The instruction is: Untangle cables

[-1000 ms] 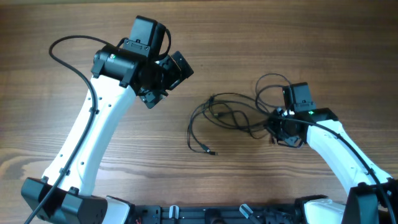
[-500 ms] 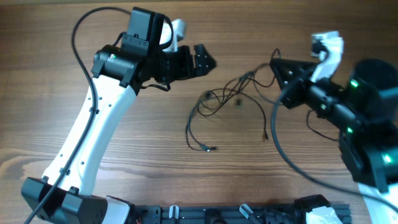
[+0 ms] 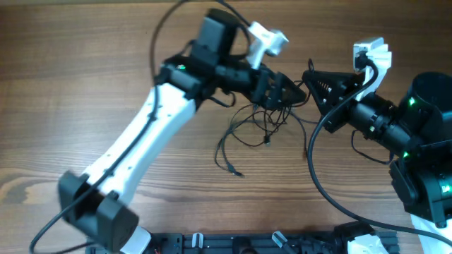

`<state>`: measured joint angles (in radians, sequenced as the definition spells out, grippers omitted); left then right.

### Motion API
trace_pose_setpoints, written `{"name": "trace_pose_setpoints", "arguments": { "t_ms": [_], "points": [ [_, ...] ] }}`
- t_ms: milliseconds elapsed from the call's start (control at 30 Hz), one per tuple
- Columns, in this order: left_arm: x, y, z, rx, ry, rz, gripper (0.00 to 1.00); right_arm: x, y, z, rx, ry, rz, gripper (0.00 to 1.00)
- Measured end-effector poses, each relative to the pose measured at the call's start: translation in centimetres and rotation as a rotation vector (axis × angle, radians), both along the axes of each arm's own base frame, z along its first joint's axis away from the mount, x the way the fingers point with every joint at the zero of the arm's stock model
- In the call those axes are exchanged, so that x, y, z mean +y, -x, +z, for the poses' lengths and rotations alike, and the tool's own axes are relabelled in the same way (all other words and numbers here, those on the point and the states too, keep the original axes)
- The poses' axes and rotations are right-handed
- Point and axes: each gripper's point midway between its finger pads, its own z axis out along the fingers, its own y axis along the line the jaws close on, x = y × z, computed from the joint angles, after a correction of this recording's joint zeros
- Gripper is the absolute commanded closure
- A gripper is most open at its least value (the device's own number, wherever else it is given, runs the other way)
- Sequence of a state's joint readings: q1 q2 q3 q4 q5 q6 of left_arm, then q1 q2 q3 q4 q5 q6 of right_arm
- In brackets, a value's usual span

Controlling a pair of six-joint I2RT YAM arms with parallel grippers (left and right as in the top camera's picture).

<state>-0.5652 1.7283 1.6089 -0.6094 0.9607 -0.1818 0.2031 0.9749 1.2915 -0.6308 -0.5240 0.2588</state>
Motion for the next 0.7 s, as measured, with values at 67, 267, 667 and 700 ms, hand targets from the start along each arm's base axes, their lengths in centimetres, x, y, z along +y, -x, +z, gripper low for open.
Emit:
{"name": "trace_pose_setpoints", "arguments": {
  "t_ms": [67, 267, 667, 700],
  "points": [
    [-0.9, -0.5, -1.1, -0.007, 0.002, -0.016, 0.00, 0.0, 0.0, 0.0, -0.001, 0.002, 0.001, 0.96],
    [-1.4, -1.2, -1.4, -0.067, 0.022, -0.034, 0.44, 0.0, 0.1, -0.4, 0.003, 0.023, 0.008, 0.96],
    [-1.9, -1.2, -4.1, -0.065, -0.045, -0.041, 0.96, -0.3, 0.3, -1.2, 0.033, 0.036, -0.004, 0.96],
    [-0.6, -2.1, -4.3, -0.030, -0.070, 0.004, 0.96, -0.5, 0.1, -1.5, 0.043, 0.046, -0.023, 0.96]
  ]
}}
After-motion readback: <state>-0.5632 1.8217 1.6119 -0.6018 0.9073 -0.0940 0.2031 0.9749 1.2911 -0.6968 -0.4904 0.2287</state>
